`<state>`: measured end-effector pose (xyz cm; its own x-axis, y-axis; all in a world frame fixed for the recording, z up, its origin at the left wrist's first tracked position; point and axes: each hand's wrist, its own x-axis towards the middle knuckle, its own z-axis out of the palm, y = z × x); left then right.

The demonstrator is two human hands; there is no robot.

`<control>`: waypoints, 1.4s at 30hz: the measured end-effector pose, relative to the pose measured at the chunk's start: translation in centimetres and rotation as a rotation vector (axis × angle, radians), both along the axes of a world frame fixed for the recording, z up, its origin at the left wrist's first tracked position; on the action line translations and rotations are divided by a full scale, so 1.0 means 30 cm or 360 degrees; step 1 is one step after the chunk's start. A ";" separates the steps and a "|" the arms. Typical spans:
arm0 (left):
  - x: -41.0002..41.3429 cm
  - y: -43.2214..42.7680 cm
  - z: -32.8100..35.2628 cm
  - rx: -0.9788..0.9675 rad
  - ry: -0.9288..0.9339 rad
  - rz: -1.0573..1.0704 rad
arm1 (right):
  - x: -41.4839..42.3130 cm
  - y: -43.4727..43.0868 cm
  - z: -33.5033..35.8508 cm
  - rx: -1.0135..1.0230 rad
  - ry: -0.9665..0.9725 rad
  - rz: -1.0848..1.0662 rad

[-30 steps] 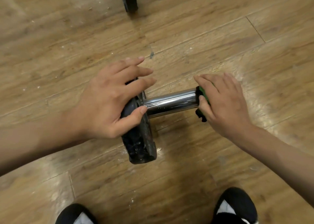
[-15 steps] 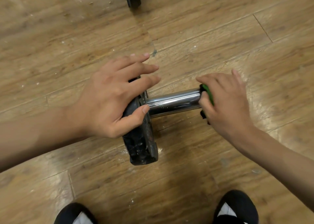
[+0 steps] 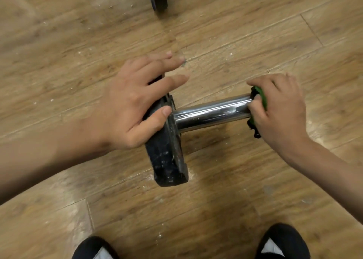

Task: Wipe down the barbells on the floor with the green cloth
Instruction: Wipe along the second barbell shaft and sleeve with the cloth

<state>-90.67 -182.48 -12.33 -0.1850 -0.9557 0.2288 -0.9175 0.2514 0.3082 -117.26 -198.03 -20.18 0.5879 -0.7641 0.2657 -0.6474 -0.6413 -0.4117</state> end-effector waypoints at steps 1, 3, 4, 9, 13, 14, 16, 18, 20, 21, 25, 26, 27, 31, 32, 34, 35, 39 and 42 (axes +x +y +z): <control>-0.010 0.003 -0.005 -0.0050 0.0017 -0.0011 | 0.018 0.018 0.001 -0.0016 0.0008 0.0020; -0.017 0.005 -0.008 -0.0085 0.0033 -0.0038 | 0.060 0.062 0.003 -0.0017 0.0020 0.0136; -0.017 0.006 -0.007 -0.0071 0.0029 -0.0058 | 0.068 0.074 0.005 -0.0004 0.0010 0.0209; -0.031 0.038 0.001 -0.0017 -0.0016 -0.0070 | -0.015 0.005 0.020 0.0185 -0.0112 0.0147; -0.046 0.041 -0.002 -0.0034 0.0004 -0.0072 | 0.011 0.022 0.033 0.0207 -0.0090 0.0148; -0.049 0.047 -0.003 -0.0047 -0.0010 -0.0071 | 0.024 0.044 0.030 0.0182 -0.0049 0.0222; -0.059 0.059 -0.004 -0.0067 -0.0043 -0.0084 | 0.018 0.060 0.026 0.0167 -0.0010 0.0374; -0.070 0.072 -0.005 -0.0077 -0.0060 -0.0091 | -0.023 0.038 0.027 0.0219 -0.0045 0.0346; -0.082 0.089 -0.010 -0.0102 -0.0064 -0.0089 | -0.069 0.006 0.037 0.0311 -0.0098 0.0160; -0.092 0.095 -0.012 -0.0123 -0.0063 -0.0095 | -0.083 0.001 0.041 0.0305 -0.0082 0.0106; -0.131 0.123 -0.020 -0.0198 -0.0088 -0.0133 | -0.006 0.131 0.035 0.0179 0.0022 0.0356; -0.137 0.132 -0.021 -0.0205 -0.0101 -0.0139 | 0.015 0.175 0.026 0.0164 0.0051 0.0486; -0.141 0.140 -0.021 -0.0209 -0.0118 -0.0148 | 0.025 0.205 0.020 0.0145 0.0083 0.0595; -0.144 0.159 -0.020 -0.0223 -0.0175 -0.0164 | -0.055 0.146 0.012 0.0087 0.0071 0.0518; -0.145 0.159 -0.022 -0.0232 -0.0174 -0.0162 | -0.086 0.112 0.016 0.0105 0.0028 0.0368; -0.150 0.153 -0.026 -0.0256 -0.0148 -0.0146 | -0.121 0.065 0.032 0.0183 -0.0038 0.0114; -0.153 0.148 -0.028 -0.0264 -0.0128 -0.0141 | -0.113 0.067 0.037 0.0193 -0.0032 0.0062; -0.151 0.145 -0.022 -0.0227 -0.0136 -0.0137 | 0.012 0.187 0.023 0.0139 0.0066 0.0466; -0.143 0.147 -0.016 -0.0188 -0.0163 -0.0149 | 0.016 0.194 0.021 0.0163 0.0110 0.0617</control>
<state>-94.95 -178.08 -12.82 -0.3001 -0.9008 0.3139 -0.9134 0.3663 0.1778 -116.79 -192.20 -19.55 0.8513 -0.5029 0.1495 -0.3941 -0.8011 -0.4504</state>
